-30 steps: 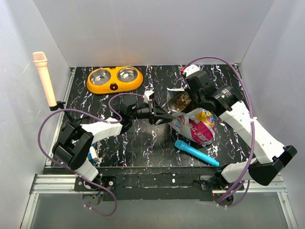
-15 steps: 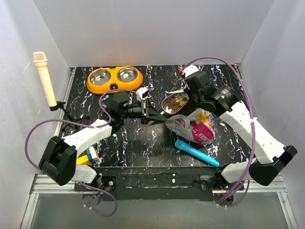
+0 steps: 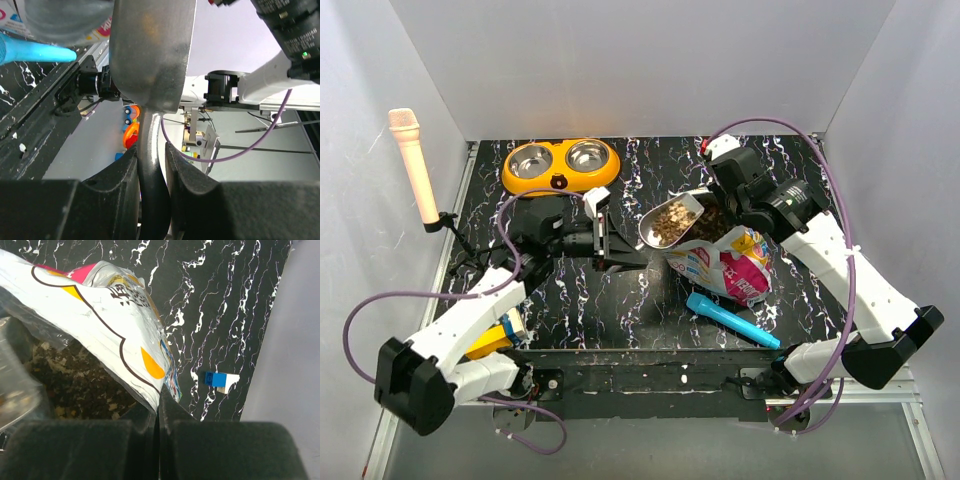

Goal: Serve the pet food

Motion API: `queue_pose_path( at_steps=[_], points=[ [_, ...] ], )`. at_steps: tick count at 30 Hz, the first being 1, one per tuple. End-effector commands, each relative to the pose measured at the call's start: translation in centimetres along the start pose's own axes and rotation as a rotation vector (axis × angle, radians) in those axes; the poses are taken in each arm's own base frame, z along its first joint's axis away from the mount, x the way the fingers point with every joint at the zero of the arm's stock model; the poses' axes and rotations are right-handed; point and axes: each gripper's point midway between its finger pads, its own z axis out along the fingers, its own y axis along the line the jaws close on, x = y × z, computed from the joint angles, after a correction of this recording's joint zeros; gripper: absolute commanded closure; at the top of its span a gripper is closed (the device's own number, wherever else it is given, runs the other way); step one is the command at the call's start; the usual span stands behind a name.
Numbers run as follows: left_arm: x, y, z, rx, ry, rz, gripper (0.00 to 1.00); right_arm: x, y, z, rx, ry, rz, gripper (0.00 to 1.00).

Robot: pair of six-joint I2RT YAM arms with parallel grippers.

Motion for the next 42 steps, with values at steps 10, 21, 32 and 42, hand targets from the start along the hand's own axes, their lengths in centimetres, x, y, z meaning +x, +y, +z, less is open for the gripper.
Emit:
queue_pose_path(
  at_steps=[10,21,32,42],
  points=[
    [1.8,-6.8,-4.2,0.019,-0.066,0.091,1.00,-4.4,-3.1,-2.7,0.061,-0.161,0.171,0.99],
    [-9.3,-10.2,-3.4,0.030,-0.320,0.033,1.00,-2.9,-2.9,-3.4,0.038,-0.135,0.178,0.99],
    [-22.7,-0.9,-4.8,-0.134,-0.622,-0.187,1.00,-2.8,-3.5,-4.6,0.034,-0.153,0.195,0.99],
    [-30.3,11.8,-9.5,-0.280,-0.745,-0.294,1.00,-3.4,-4.1,-6.6,0.010,-0.172,0.201,0.99]
  ],
)
